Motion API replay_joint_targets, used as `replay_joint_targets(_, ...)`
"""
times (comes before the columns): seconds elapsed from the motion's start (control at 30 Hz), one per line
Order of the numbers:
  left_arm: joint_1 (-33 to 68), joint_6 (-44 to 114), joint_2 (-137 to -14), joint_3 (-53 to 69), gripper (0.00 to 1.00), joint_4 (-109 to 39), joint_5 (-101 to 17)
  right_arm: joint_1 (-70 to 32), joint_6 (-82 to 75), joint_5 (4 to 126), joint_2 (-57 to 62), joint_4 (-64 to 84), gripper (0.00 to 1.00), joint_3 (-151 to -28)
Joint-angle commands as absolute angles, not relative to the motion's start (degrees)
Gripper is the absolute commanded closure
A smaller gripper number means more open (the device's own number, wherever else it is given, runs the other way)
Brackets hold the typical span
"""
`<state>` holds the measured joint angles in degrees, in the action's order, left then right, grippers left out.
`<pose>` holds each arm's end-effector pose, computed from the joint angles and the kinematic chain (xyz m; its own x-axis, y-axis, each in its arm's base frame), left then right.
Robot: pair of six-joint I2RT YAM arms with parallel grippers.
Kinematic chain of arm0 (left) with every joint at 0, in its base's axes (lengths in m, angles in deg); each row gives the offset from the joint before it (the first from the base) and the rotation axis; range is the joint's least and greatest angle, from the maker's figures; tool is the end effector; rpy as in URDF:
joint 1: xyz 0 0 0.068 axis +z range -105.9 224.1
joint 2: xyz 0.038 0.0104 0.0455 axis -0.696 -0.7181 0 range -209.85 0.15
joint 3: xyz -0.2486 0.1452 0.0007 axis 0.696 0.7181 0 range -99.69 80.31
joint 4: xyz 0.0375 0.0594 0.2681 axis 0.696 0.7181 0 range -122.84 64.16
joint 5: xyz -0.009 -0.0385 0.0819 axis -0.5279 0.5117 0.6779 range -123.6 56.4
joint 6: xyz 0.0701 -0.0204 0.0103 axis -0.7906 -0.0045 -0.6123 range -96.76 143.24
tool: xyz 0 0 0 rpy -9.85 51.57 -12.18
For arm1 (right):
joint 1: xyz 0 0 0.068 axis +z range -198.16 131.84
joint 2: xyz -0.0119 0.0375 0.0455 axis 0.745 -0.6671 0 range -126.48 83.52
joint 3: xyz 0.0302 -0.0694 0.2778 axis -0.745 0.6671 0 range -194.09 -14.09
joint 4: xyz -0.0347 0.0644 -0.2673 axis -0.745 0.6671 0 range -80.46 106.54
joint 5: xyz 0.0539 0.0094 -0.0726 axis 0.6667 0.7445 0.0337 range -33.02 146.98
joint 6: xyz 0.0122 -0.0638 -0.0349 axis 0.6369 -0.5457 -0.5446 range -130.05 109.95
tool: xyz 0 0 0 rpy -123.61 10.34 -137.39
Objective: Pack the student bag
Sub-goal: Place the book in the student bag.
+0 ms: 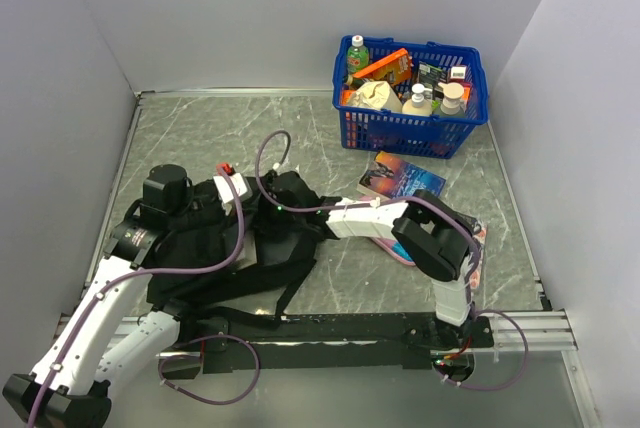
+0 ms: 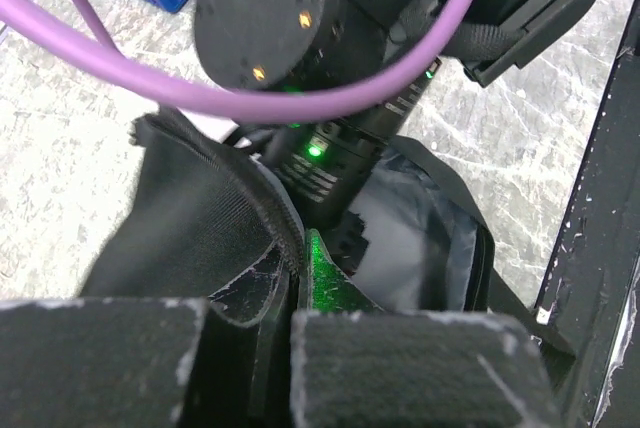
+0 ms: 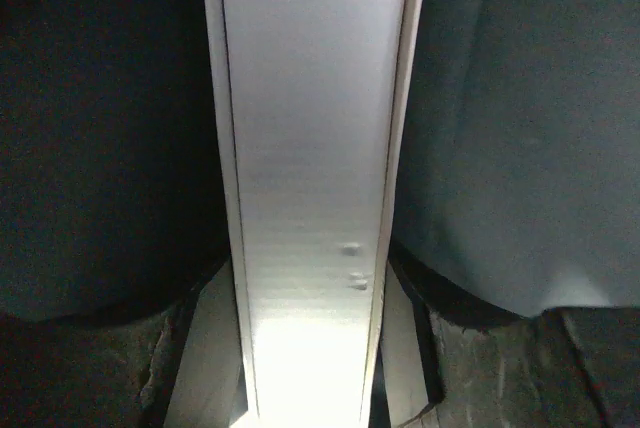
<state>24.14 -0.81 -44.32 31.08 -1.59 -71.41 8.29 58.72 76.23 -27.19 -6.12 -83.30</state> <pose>0.1621 -0.0991 0.3362 -0.0627 0.3653 -0.9288 0.8881 0.4449 0.1150 0.2448 0.4059 0.1889 -0.9735 0.1245 -0.1919 -0.1197 0.4380 0.8910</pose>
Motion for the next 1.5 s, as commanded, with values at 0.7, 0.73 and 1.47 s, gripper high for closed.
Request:
replay_joint_targets(0.7, 23.8, -1.45, -42.39, 28.63, 0.99, -3.48, -75.79, 4.75, 44.62, 76.14, -15.35, 1.63, 0.63, -73.4)
replay_joint_targets(0.73, 23.89, -1.54, -42.22, 28.8, 0.99, -3.48, -75.88, 4.84, 44.88, 76.58, -16.75, 0.93, 0.67, -73.76)
replay_joint_targets(1.47, 23.8, -5.68, -37.64, 35.75, 0.99, -0.93, -75.35, -1.03, 36.63, 79.14, -7.19, 5.98, 0.0, -72.27)
